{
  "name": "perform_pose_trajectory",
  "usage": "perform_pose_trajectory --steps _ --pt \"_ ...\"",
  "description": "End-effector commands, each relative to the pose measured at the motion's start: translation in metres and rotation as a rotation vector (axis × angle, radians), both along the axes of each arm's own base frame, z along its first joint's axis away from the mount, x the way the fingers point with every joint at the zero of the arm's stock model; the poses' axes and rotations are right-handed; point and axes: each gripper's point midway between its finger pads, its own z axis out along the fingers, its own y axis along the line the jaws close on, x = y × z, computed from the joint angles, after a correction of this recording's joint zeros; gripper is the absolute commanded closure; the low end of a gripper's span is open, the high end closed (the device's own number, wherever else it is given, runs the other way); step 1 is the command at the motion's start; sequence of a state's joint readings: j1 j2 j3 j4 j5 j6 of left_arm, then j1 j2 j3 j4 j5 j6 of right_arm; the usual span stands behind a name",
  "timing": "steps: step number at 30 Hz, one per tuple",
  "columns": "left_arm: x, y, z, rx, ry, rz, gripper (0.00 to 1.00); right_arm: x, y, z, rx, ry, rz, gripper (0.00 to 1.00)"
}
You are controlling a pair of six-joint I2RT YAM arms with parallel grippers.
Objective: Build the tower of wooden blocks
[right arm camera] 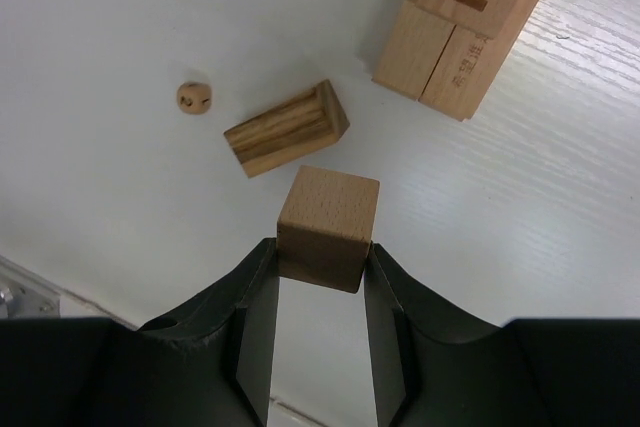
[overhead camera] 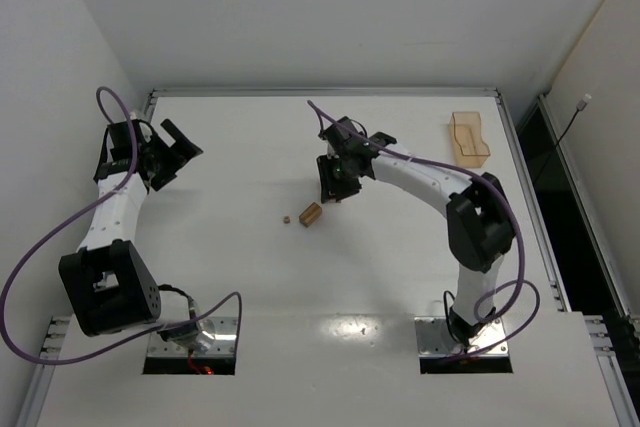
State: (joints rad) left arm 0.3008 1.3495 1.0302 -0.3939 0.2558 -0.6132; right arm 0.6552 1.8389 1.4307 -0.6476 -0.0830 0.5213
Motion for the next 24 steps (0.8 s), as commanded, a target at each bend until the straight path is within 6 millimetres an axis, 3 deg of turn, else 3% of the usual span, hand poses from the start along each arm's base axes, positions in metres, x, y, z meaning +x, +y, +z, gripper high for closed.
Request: perform_pose_trajectory --steps 1,8,24 --pt "0.006 0.004 0.02 0.019 -0.067 0.016 0.0 0.018 0.008 0.002 0.015 0.003 -0.067 1.0" --pt "0.013 0.006 0.015 0.014 -0.049 0.016 0.0 0.035 0.012 0.0 -0.01 -0.014 -0.105 1.0" --pt "0.016 0.007 0.012 0.011 -0.041 0.016 0.0 0.043 -0.003 -0.023 -0.057 0.026 -0.151 1.0"
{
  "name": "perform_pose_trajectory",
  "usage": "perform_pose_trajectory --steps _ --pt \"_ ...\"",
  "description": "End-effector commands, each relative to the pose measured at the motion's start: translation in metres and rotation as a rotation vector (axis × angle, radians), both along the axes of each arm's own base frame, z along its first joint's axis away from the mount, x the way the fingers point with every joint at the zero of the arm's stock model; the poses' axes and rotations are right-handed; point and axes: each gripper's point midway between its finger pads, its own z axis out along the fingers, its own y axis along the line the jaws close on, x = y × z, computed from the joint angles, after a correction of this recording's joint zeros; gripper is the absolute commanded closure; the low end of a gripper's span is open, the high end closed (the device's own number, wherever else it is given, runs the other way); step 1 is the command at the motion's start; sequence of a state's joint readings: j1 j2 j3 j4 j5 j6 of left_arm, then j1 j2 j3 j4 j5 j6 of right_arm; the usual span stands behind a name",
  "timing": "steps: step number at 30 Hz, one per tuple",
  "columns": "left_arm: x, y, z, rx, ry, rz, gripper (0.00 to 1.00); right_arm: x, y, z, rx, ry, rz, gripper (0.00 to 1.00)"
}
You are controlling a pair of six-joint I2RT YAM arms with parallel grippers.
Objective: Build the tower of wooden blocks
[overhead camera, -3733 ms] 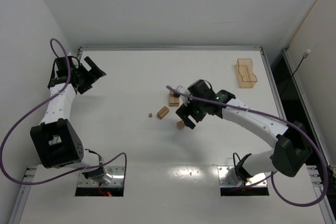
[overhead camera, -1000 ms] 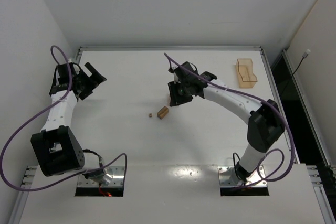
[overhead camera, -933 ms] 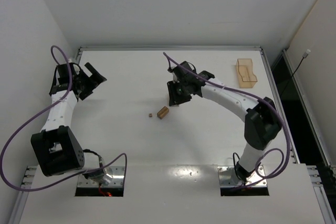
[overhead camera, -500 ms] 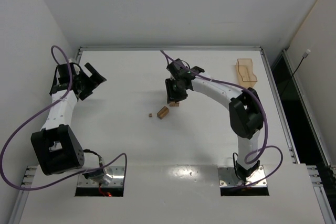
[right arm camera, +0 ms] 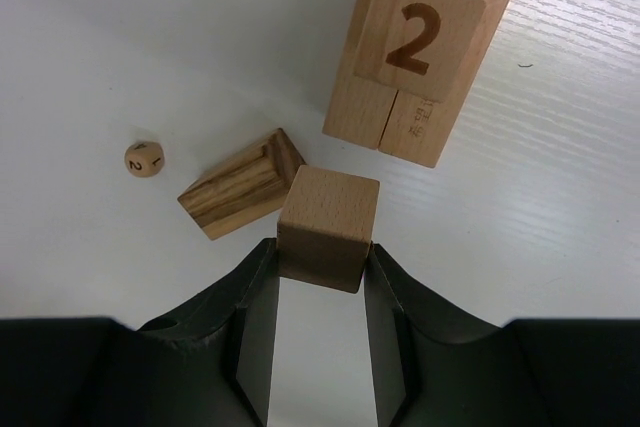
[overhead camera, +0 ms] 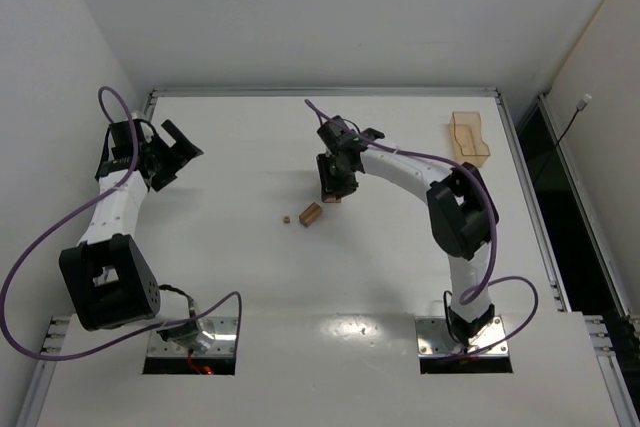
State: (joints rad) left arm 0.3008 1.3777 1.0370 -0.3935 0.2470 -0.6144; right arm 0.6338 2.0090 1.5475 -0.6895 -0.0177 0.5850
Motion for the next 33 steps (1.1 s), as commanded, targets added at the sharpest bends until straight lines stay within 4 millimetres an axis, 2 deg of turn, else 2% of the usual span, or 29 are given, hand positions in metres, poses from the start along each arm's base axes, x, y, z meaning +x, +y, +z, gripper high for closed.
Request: perform_pose_trajectory --steps 1,10,16,20,25,33 --pt "0.013 0.005 0.019 0.013 -0.062 0.008 0.0 0.018 0.002 0.013 0.023 -0.04 -0.042 1.0" --pt "0.017 0.006 0.013 0.007 -0.045 0.008 0.0 0.03 -0.011 0.004 -0.004 -0.033 -0.08 1.0" --pt "0.017 0.006 0.013 0.007 -0.045 0.008 0.0 0.029 -0.007 0.006 0.018 -0.028 -0.07 1.0" --pt "0.018 0.007 0.015 0.01 -0.053 0.008 0.0 0.028 -0.006 -0.003 0.013 -0.007 -0.066 1.0" --pt "0.019 0.007 0.011 0.007 -0.045 0.008 0.0 0.033 0.0 0.002 0.03 -0.017 -0.062 1.0" --pt "0.019 0.007 0.011 0.007 -0.045 0.008 0.0 0.036 0.002 -0.006 0.024 -0.009 -0.062 1.0"
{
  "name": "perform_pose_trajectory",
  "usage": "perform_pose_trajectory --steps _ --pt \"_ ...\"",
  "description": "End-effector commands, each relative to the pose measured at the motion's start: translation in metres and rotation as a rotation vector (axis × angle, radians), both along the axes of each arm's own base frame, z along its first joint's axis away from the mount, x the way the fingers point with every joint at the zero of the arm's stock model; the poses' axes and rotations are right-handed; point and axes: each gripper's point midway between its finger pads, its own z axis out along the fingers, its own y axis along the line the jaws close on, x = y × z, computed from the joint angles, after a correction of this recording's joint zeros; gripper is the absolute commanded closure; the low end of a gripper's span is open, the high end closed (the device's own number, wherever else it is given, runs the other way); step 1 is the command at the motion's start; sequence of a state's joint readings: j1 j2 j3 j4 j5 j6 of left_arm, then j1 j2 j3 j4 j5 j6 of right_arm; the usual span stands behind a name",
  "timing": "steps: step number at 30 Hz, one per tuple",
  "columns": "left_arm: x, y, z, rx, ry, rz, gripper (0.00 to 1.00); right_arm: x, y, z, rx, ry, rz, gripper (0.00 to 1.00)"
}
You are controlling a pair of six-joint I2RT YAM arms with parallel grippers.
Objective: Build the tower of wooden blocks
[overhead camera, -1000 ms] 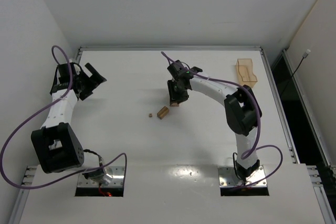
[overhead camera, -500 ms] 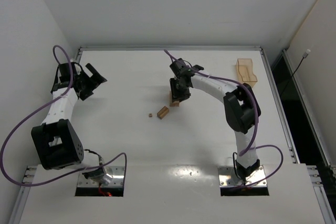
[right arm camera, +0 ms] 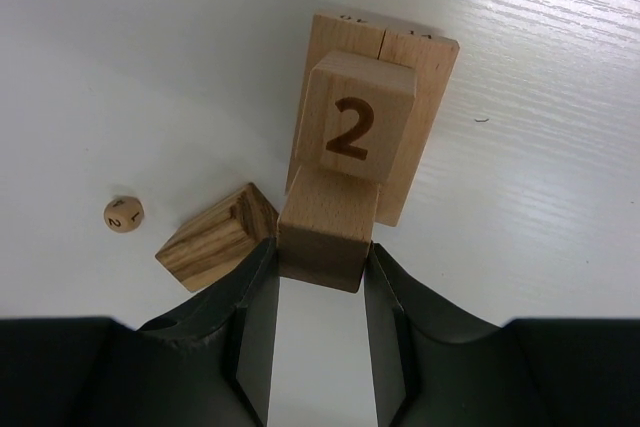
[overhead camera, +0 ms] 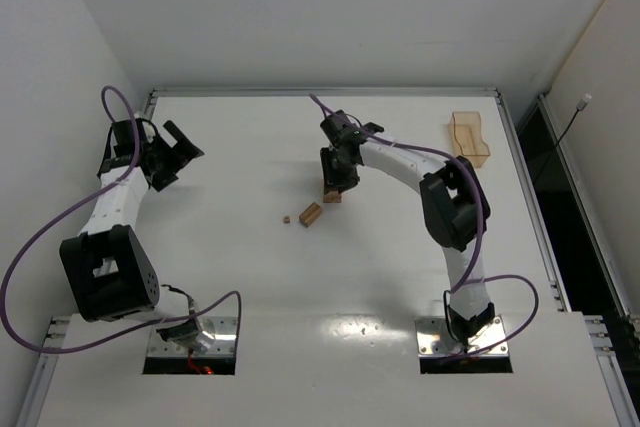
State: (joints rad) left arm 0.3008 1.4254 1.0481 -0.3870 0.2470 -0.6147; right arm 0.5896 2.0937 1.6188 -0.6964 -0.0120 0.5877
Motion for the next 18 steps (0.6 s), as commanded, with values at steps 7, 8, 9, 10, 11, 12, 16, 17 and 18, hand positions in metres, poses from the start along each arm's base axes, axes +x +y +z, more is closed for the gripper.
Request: perform_pose_trajectory --steps 7,8,9,10,11,12,16,17,18 --pt "0.0159 0.0059 0.023 0.017 -0.073 0.008 0.0 0.0155 0.013 0.0073 0.042 -0.023 -0.022 1.0" --pt "0.0159 0.0059 0.023 0.017 -0.073 0.008 0.0 0.0155 0.013 0.0073 0.042 -0.023 -0.022 1.0" --pt "0.0159 0.0059 0.023 0.017 -0.073 0.008 0.0 0.0155 0.013 0.0073 0.042 -0.023 -0.022 1.0" --pt "0.0159 0.0059 0.023 0.017 -0.073 0.008 0.0 0.0172 0.0142 0.006 0.042 -0.023 -0.022 1.0" --pt "0.0159 0.0059 0.023 0.017 -0.073 0.008 0.0 0.0172 0.0142 0.006 0.042 -0.023 -0.022 1.0" --pt "0.0159 0.0059 0.023 0.017 -0.073 0.008 0.0 0.0172 0.0142 0.006 0.042 -0.023 -0.022 1.0" --pt "0.0164 0.006 0.0196 0.014 -0.065 0.008 0.0 0.0183 0.0127 0.0057 0.034 -0.028 -0.026 1.0" --pt "0.0164 0.006 0.0196 0.014 -0.065 0.008 0.0 0.0183 0.0127 0.0057 0.034 -0.028 -0.026 1.0" --pt "0.0164 0.006 0.0196 0.014 -0.065 0.008 0.0 0.0183 0.0127 0.0057 0.034 -0.028 -0.026 1.0"
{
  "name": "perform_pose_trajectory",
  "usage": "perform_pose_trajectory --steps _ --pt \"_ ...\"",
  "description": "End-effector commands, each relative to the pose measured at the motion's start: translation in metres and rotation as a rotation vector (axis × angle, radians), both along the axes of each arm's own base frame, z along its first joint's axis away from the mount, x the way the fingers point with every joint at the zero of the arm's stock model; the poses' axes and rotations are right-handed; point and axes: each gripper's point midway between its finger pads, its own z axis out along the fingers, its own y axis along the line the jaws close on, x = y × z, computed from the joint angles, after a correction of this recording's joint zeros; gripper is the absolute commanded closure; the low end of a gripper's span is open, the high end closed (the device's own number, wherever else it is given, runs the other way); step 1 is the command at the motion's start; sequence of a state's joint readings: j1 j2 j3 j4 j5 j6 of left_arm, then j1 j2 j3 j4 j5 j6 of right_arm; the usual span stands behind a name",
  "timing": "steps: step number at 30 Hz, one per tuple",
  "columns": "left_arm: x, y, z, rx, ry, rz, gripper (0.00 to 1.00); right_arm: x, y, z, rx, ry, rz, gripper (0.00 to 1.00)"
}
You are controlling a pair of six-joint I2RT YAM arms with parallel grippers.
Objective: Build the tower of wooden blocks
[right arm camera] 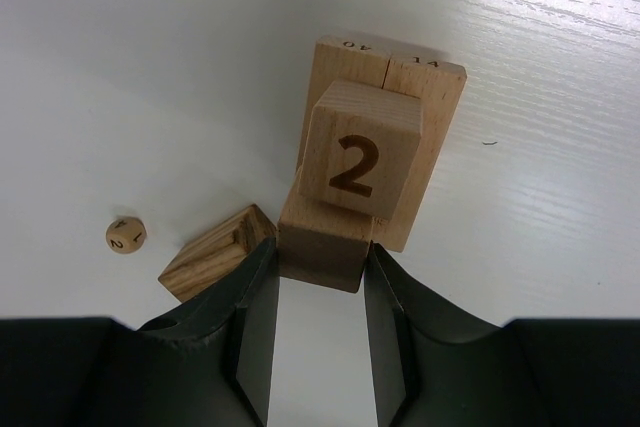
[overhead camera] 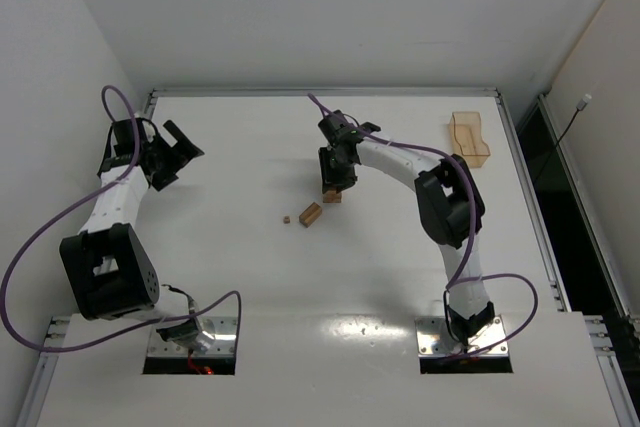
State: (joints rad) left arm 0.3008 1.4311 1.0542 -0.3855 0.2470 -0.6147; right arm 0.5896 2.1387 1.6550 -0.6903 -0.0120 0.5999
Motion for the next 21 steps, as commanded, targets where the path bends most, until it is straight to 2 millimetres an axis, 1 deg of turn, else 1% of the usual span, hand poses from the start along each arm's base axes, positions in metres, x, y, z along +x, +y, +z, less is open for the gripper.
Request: perform_pose_trajectory --steps 1,5,6,9,11,12,16,17,18,19,21 --pt "0.015 0.005 0.019 0.014 -0.063 0.008 0.0 0.011 0.007 0.014 0.032 -0.034 -0.015 1.0" --pt "0.015 0.004 0.019 0.008 -0.065 0.001 0.0 0.011 0.007 0.014 0.032 -0.034 -0.015 1.0" --pt "0.015 0.004 0.019 0.008 -0.065 0.001 0.0 0.015 0.002 0.014 0.025 -0.039 -0.028 1.0" --pt "0.015 0.004 0.019 0.008 -0.065 0.001 0.0 0.015 0.002 0.014 0.025 -0.039 -0.028 1.0" --pt "0.015 0.004 0.019 0.008 -0.065 0.001 0.0 0.012 0.001 0.011 0.02 -0.031 -0.028 1.0" --pt "0.015 0.004 0.016 0.005 -0.056 0.001 0.0 0.013 0.001 0.015 0.025 -0.039 -0.028 1.0" --pt "0.015 0.004 0.016 0.005 -0.056 0.001 0.0 0.013 0.001 0.015 0.025 -0.039 -0.028 1.0" --pt "0.015 0.004 0.016 0.005 -0.056 0.001 0.0 0.011 0.0 0.012 0.02 -0.031 -0.028 1.0" --pt "0.015 0.004 0.016 0.005 -0.056 0.001 0.0 0.011 0.0 0.012 0.02 -0.031 -0.028 0.98" --pt "0.015 0.004 0.016 0.005 -0.056 0.001 0.0 0.013 -0.004 0.012 0.02 -0.031 -0.037 0.91" --pt "0.015 0.004 0.016 0.005 -0.056 0.001 0.0 0.013 -0.004 0.012 0.02 -0.031 -0.037 0.8"
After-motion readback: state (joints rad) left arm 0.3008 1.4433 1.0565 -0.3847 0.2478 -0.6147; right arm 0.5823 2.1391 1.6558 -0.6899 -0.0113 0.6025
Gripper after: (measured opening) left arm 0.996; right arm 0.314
